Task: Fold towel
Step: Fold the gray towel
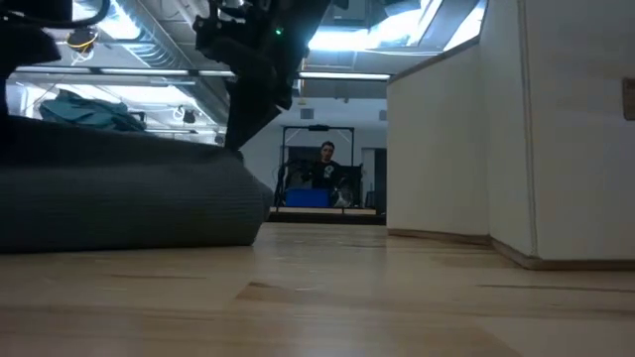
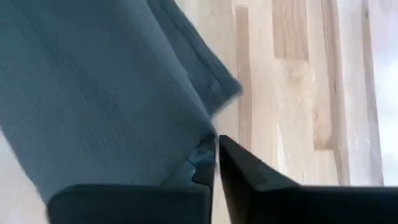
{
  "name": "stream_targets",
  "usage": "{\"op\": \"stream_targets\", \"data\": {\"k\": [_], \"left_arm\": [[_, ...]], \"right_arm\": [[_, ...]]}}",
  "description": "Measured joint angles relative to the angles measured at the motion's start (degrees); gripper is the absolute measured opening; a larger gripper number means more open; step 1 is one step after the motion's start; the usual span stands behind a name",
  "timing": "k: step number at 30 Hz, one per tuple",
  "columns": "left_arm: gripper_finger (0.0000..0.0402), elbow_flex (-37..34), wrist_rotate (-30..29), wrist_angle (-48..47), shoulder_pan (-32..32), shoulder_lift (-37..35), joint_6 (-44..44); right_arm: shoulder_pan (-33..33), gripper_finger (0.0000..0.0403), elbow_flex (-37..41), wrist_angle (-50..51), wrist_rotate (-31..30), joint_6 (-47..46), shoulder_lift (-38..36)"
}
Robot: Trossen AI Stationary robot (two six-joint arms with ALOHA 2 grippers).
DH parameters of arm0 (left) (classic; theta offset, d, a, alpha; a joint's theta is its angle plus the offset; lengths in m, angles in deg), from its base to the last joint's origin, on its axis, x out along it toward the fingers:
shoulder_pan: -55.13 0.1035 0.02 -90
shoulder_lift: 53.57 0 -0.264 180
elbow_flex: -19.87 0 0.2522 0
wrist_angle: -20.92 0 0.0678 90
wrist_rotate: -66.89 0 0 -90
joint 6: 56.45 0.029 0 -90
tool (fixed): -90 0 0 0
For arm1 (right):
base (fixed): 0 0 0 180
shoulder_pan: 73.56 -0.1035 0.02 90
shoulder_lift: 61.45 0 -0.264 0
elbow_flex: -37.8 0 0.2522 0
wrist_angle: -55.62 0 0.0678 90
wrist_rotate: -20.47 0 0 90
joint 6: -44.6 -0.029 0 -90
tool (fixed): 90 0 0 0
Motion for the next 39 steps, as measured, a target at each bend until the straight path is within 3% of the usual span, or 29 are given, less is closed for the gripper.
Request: {"op": "stream_targets", "data": {"k": [9, 14, 29, 33, 39], "left_arm": [[0.0115, -0.18, 0.31, -1.22, -0.04, -0.02, -0.71], [0.0143, -0.18, 0.13, -2.62, -0.04, -0.09, -0.93], [0.0107, 1.07, -2.34, -4.39, 0.0, -3.1, -3.45], [0.0095, 1.24, -5.78, -2.34, 0.3, -6.82, 1.8], [0.008, 1.24, -6.34, 1.76, 1.58, -11.27, 18.04]], "right_arm": [[0.08, 0.0144, 0.0, 0.28, -4.19, 0.08, 0.01], [0.13, 0.0179, 0.0, 1.39, -5.61, 0.01, 0.01], [0.04, 0.0172, 0.0, 9.15, 7.14, -0.2, 0.01], [0.02, 0.0172, 0.0, 11.74, 9.07, -0.57, 0.01], [0.02, 0.0172, 0.0, 12.29, 9.08, -2.73, -0.32]]}}
